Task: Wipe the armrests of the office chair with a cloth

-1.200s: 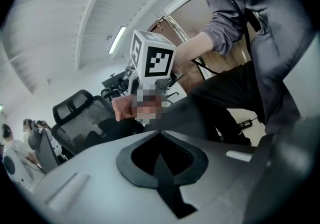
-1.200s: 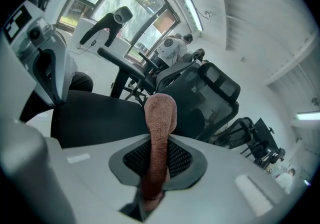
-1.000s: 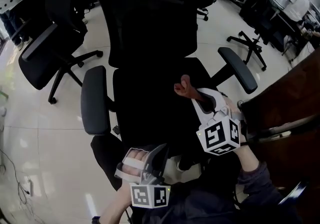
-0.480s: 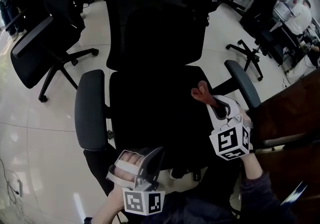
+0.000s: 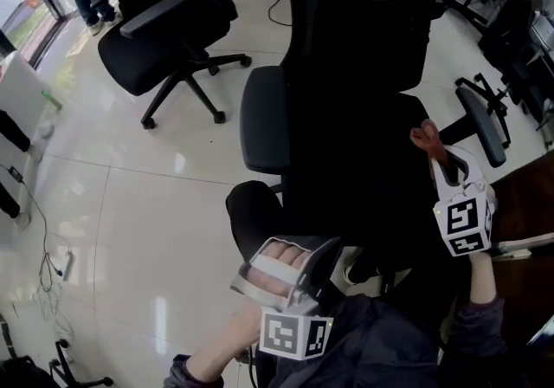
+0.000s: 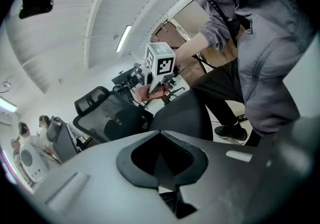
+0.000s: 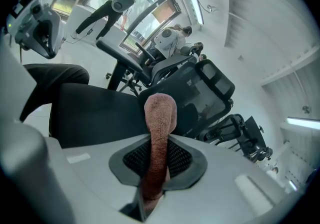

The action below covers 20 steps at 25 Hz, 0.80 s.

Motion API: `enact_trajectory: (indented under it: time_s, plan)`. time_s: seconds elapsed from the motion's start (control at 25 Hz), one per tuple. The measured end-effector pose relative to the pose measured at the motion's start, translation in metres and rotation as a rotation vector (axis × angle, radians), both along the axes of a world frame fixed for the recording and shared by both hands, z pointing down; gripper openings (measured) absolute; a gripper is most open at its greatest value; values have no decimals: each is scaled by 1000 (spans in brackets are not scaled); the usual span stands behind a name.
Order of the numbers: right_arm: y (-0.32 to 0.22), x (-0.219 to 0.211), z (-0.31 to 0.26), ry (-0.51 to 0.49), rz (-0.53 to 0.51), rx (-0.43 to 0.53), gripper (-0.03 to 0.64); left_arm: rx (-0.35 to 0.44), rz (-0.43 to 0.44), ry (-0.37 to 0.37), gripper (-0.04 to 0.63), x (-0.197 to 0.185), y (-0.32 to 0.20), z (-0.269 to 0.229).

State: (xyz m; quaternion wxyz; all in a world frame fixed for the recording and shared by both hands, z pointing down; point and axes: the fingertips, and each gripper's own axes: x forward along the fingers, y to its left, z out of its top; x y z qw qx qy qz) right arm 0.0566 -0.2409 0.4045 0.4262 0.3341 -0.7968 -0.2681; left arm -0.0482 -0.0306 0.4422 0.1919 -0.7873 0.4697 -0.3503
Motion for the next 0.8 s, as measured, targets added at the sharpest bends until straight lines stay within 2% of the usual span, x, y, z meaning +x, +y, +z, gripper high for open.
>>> enact_trajectory:
  time_s: [0.28, 0.4, 0.64, 0.8]
  plan:
    - [1, -43, 17, -16, -50, -22, 49, -20, -62, -67, 17, -41, 13, 5]
    - [0, -49, 24, -28, -66, -21, 49, -42, -74, -85, 17, -50, 10, 12]
    - [-6, -16, 10, -98, -70, -21, 49, -61, 48, -154, 17, 0, -9, -2]
    - [-23, 4, 1, -163, -51, -4, 49, -73, 82, -212, 17, 35, -28, -19]
